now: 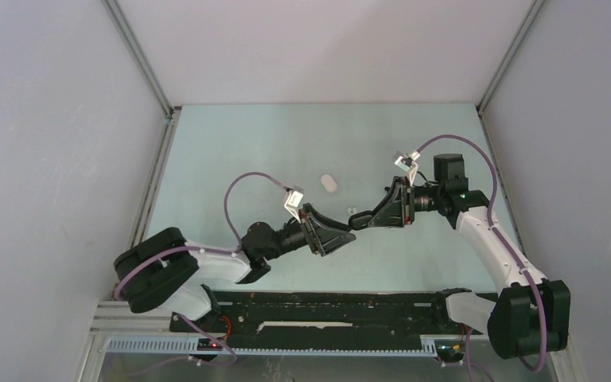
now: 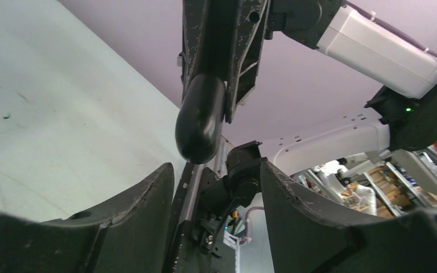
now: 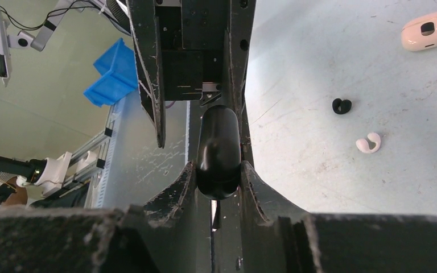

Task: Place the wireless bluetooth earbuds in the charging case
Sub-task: Pick up the charging case at the center of the board.

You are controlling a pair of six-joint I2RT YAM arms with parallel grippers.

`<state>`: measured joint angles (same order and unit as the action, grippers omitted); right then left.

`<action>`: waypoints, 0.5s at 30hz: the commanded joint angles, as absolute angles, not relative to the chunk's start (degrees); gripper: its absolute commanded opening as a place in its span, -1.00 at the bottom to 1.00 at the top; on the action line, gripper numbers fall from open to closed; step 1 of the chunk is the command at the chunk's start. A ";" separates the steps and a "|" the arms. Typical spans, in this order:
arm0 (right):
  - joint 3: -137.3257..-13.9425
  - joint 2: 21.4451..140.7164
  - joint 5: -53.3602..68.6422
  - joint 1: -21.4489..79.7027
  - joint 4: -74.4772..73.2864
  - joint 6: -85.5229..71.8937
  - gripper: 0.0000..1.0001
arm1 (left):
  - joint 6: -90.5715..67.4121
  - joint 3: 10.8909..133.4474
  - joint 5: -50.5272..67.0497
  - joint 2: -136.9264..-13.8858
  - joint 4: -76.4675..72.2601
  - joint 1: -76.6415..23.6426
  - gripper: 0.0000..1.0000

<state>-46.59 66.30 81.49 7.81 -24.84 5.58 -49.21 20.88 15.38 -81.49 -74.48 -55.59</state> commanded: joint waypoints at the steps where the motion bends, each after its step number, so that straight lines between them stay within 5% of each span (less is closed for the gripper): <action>1: -46.43 64.95 83.34 7.31 -24.83 7.41 -1.00 | -53.02 24.70 18.19 -84.55 -84.98 -55.14 0.19; 8: -46.32 64.91 82.75 7.36 -24.61 7.35 -1.00 | -55.14 26.69 20.20 -88.31 -87.39 -55.11 -0.08; 15: -46.32 64.73 83.14 7.39 -25.27 7.91 -1.00 | -56.48 26.84 19.51 -90.33 -89.12 -54.68 -0.10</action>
<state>-46.54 65.84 82.83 7.38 -25.28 6.26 -54.83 24.60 18.20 -89.52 -82.94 -54.92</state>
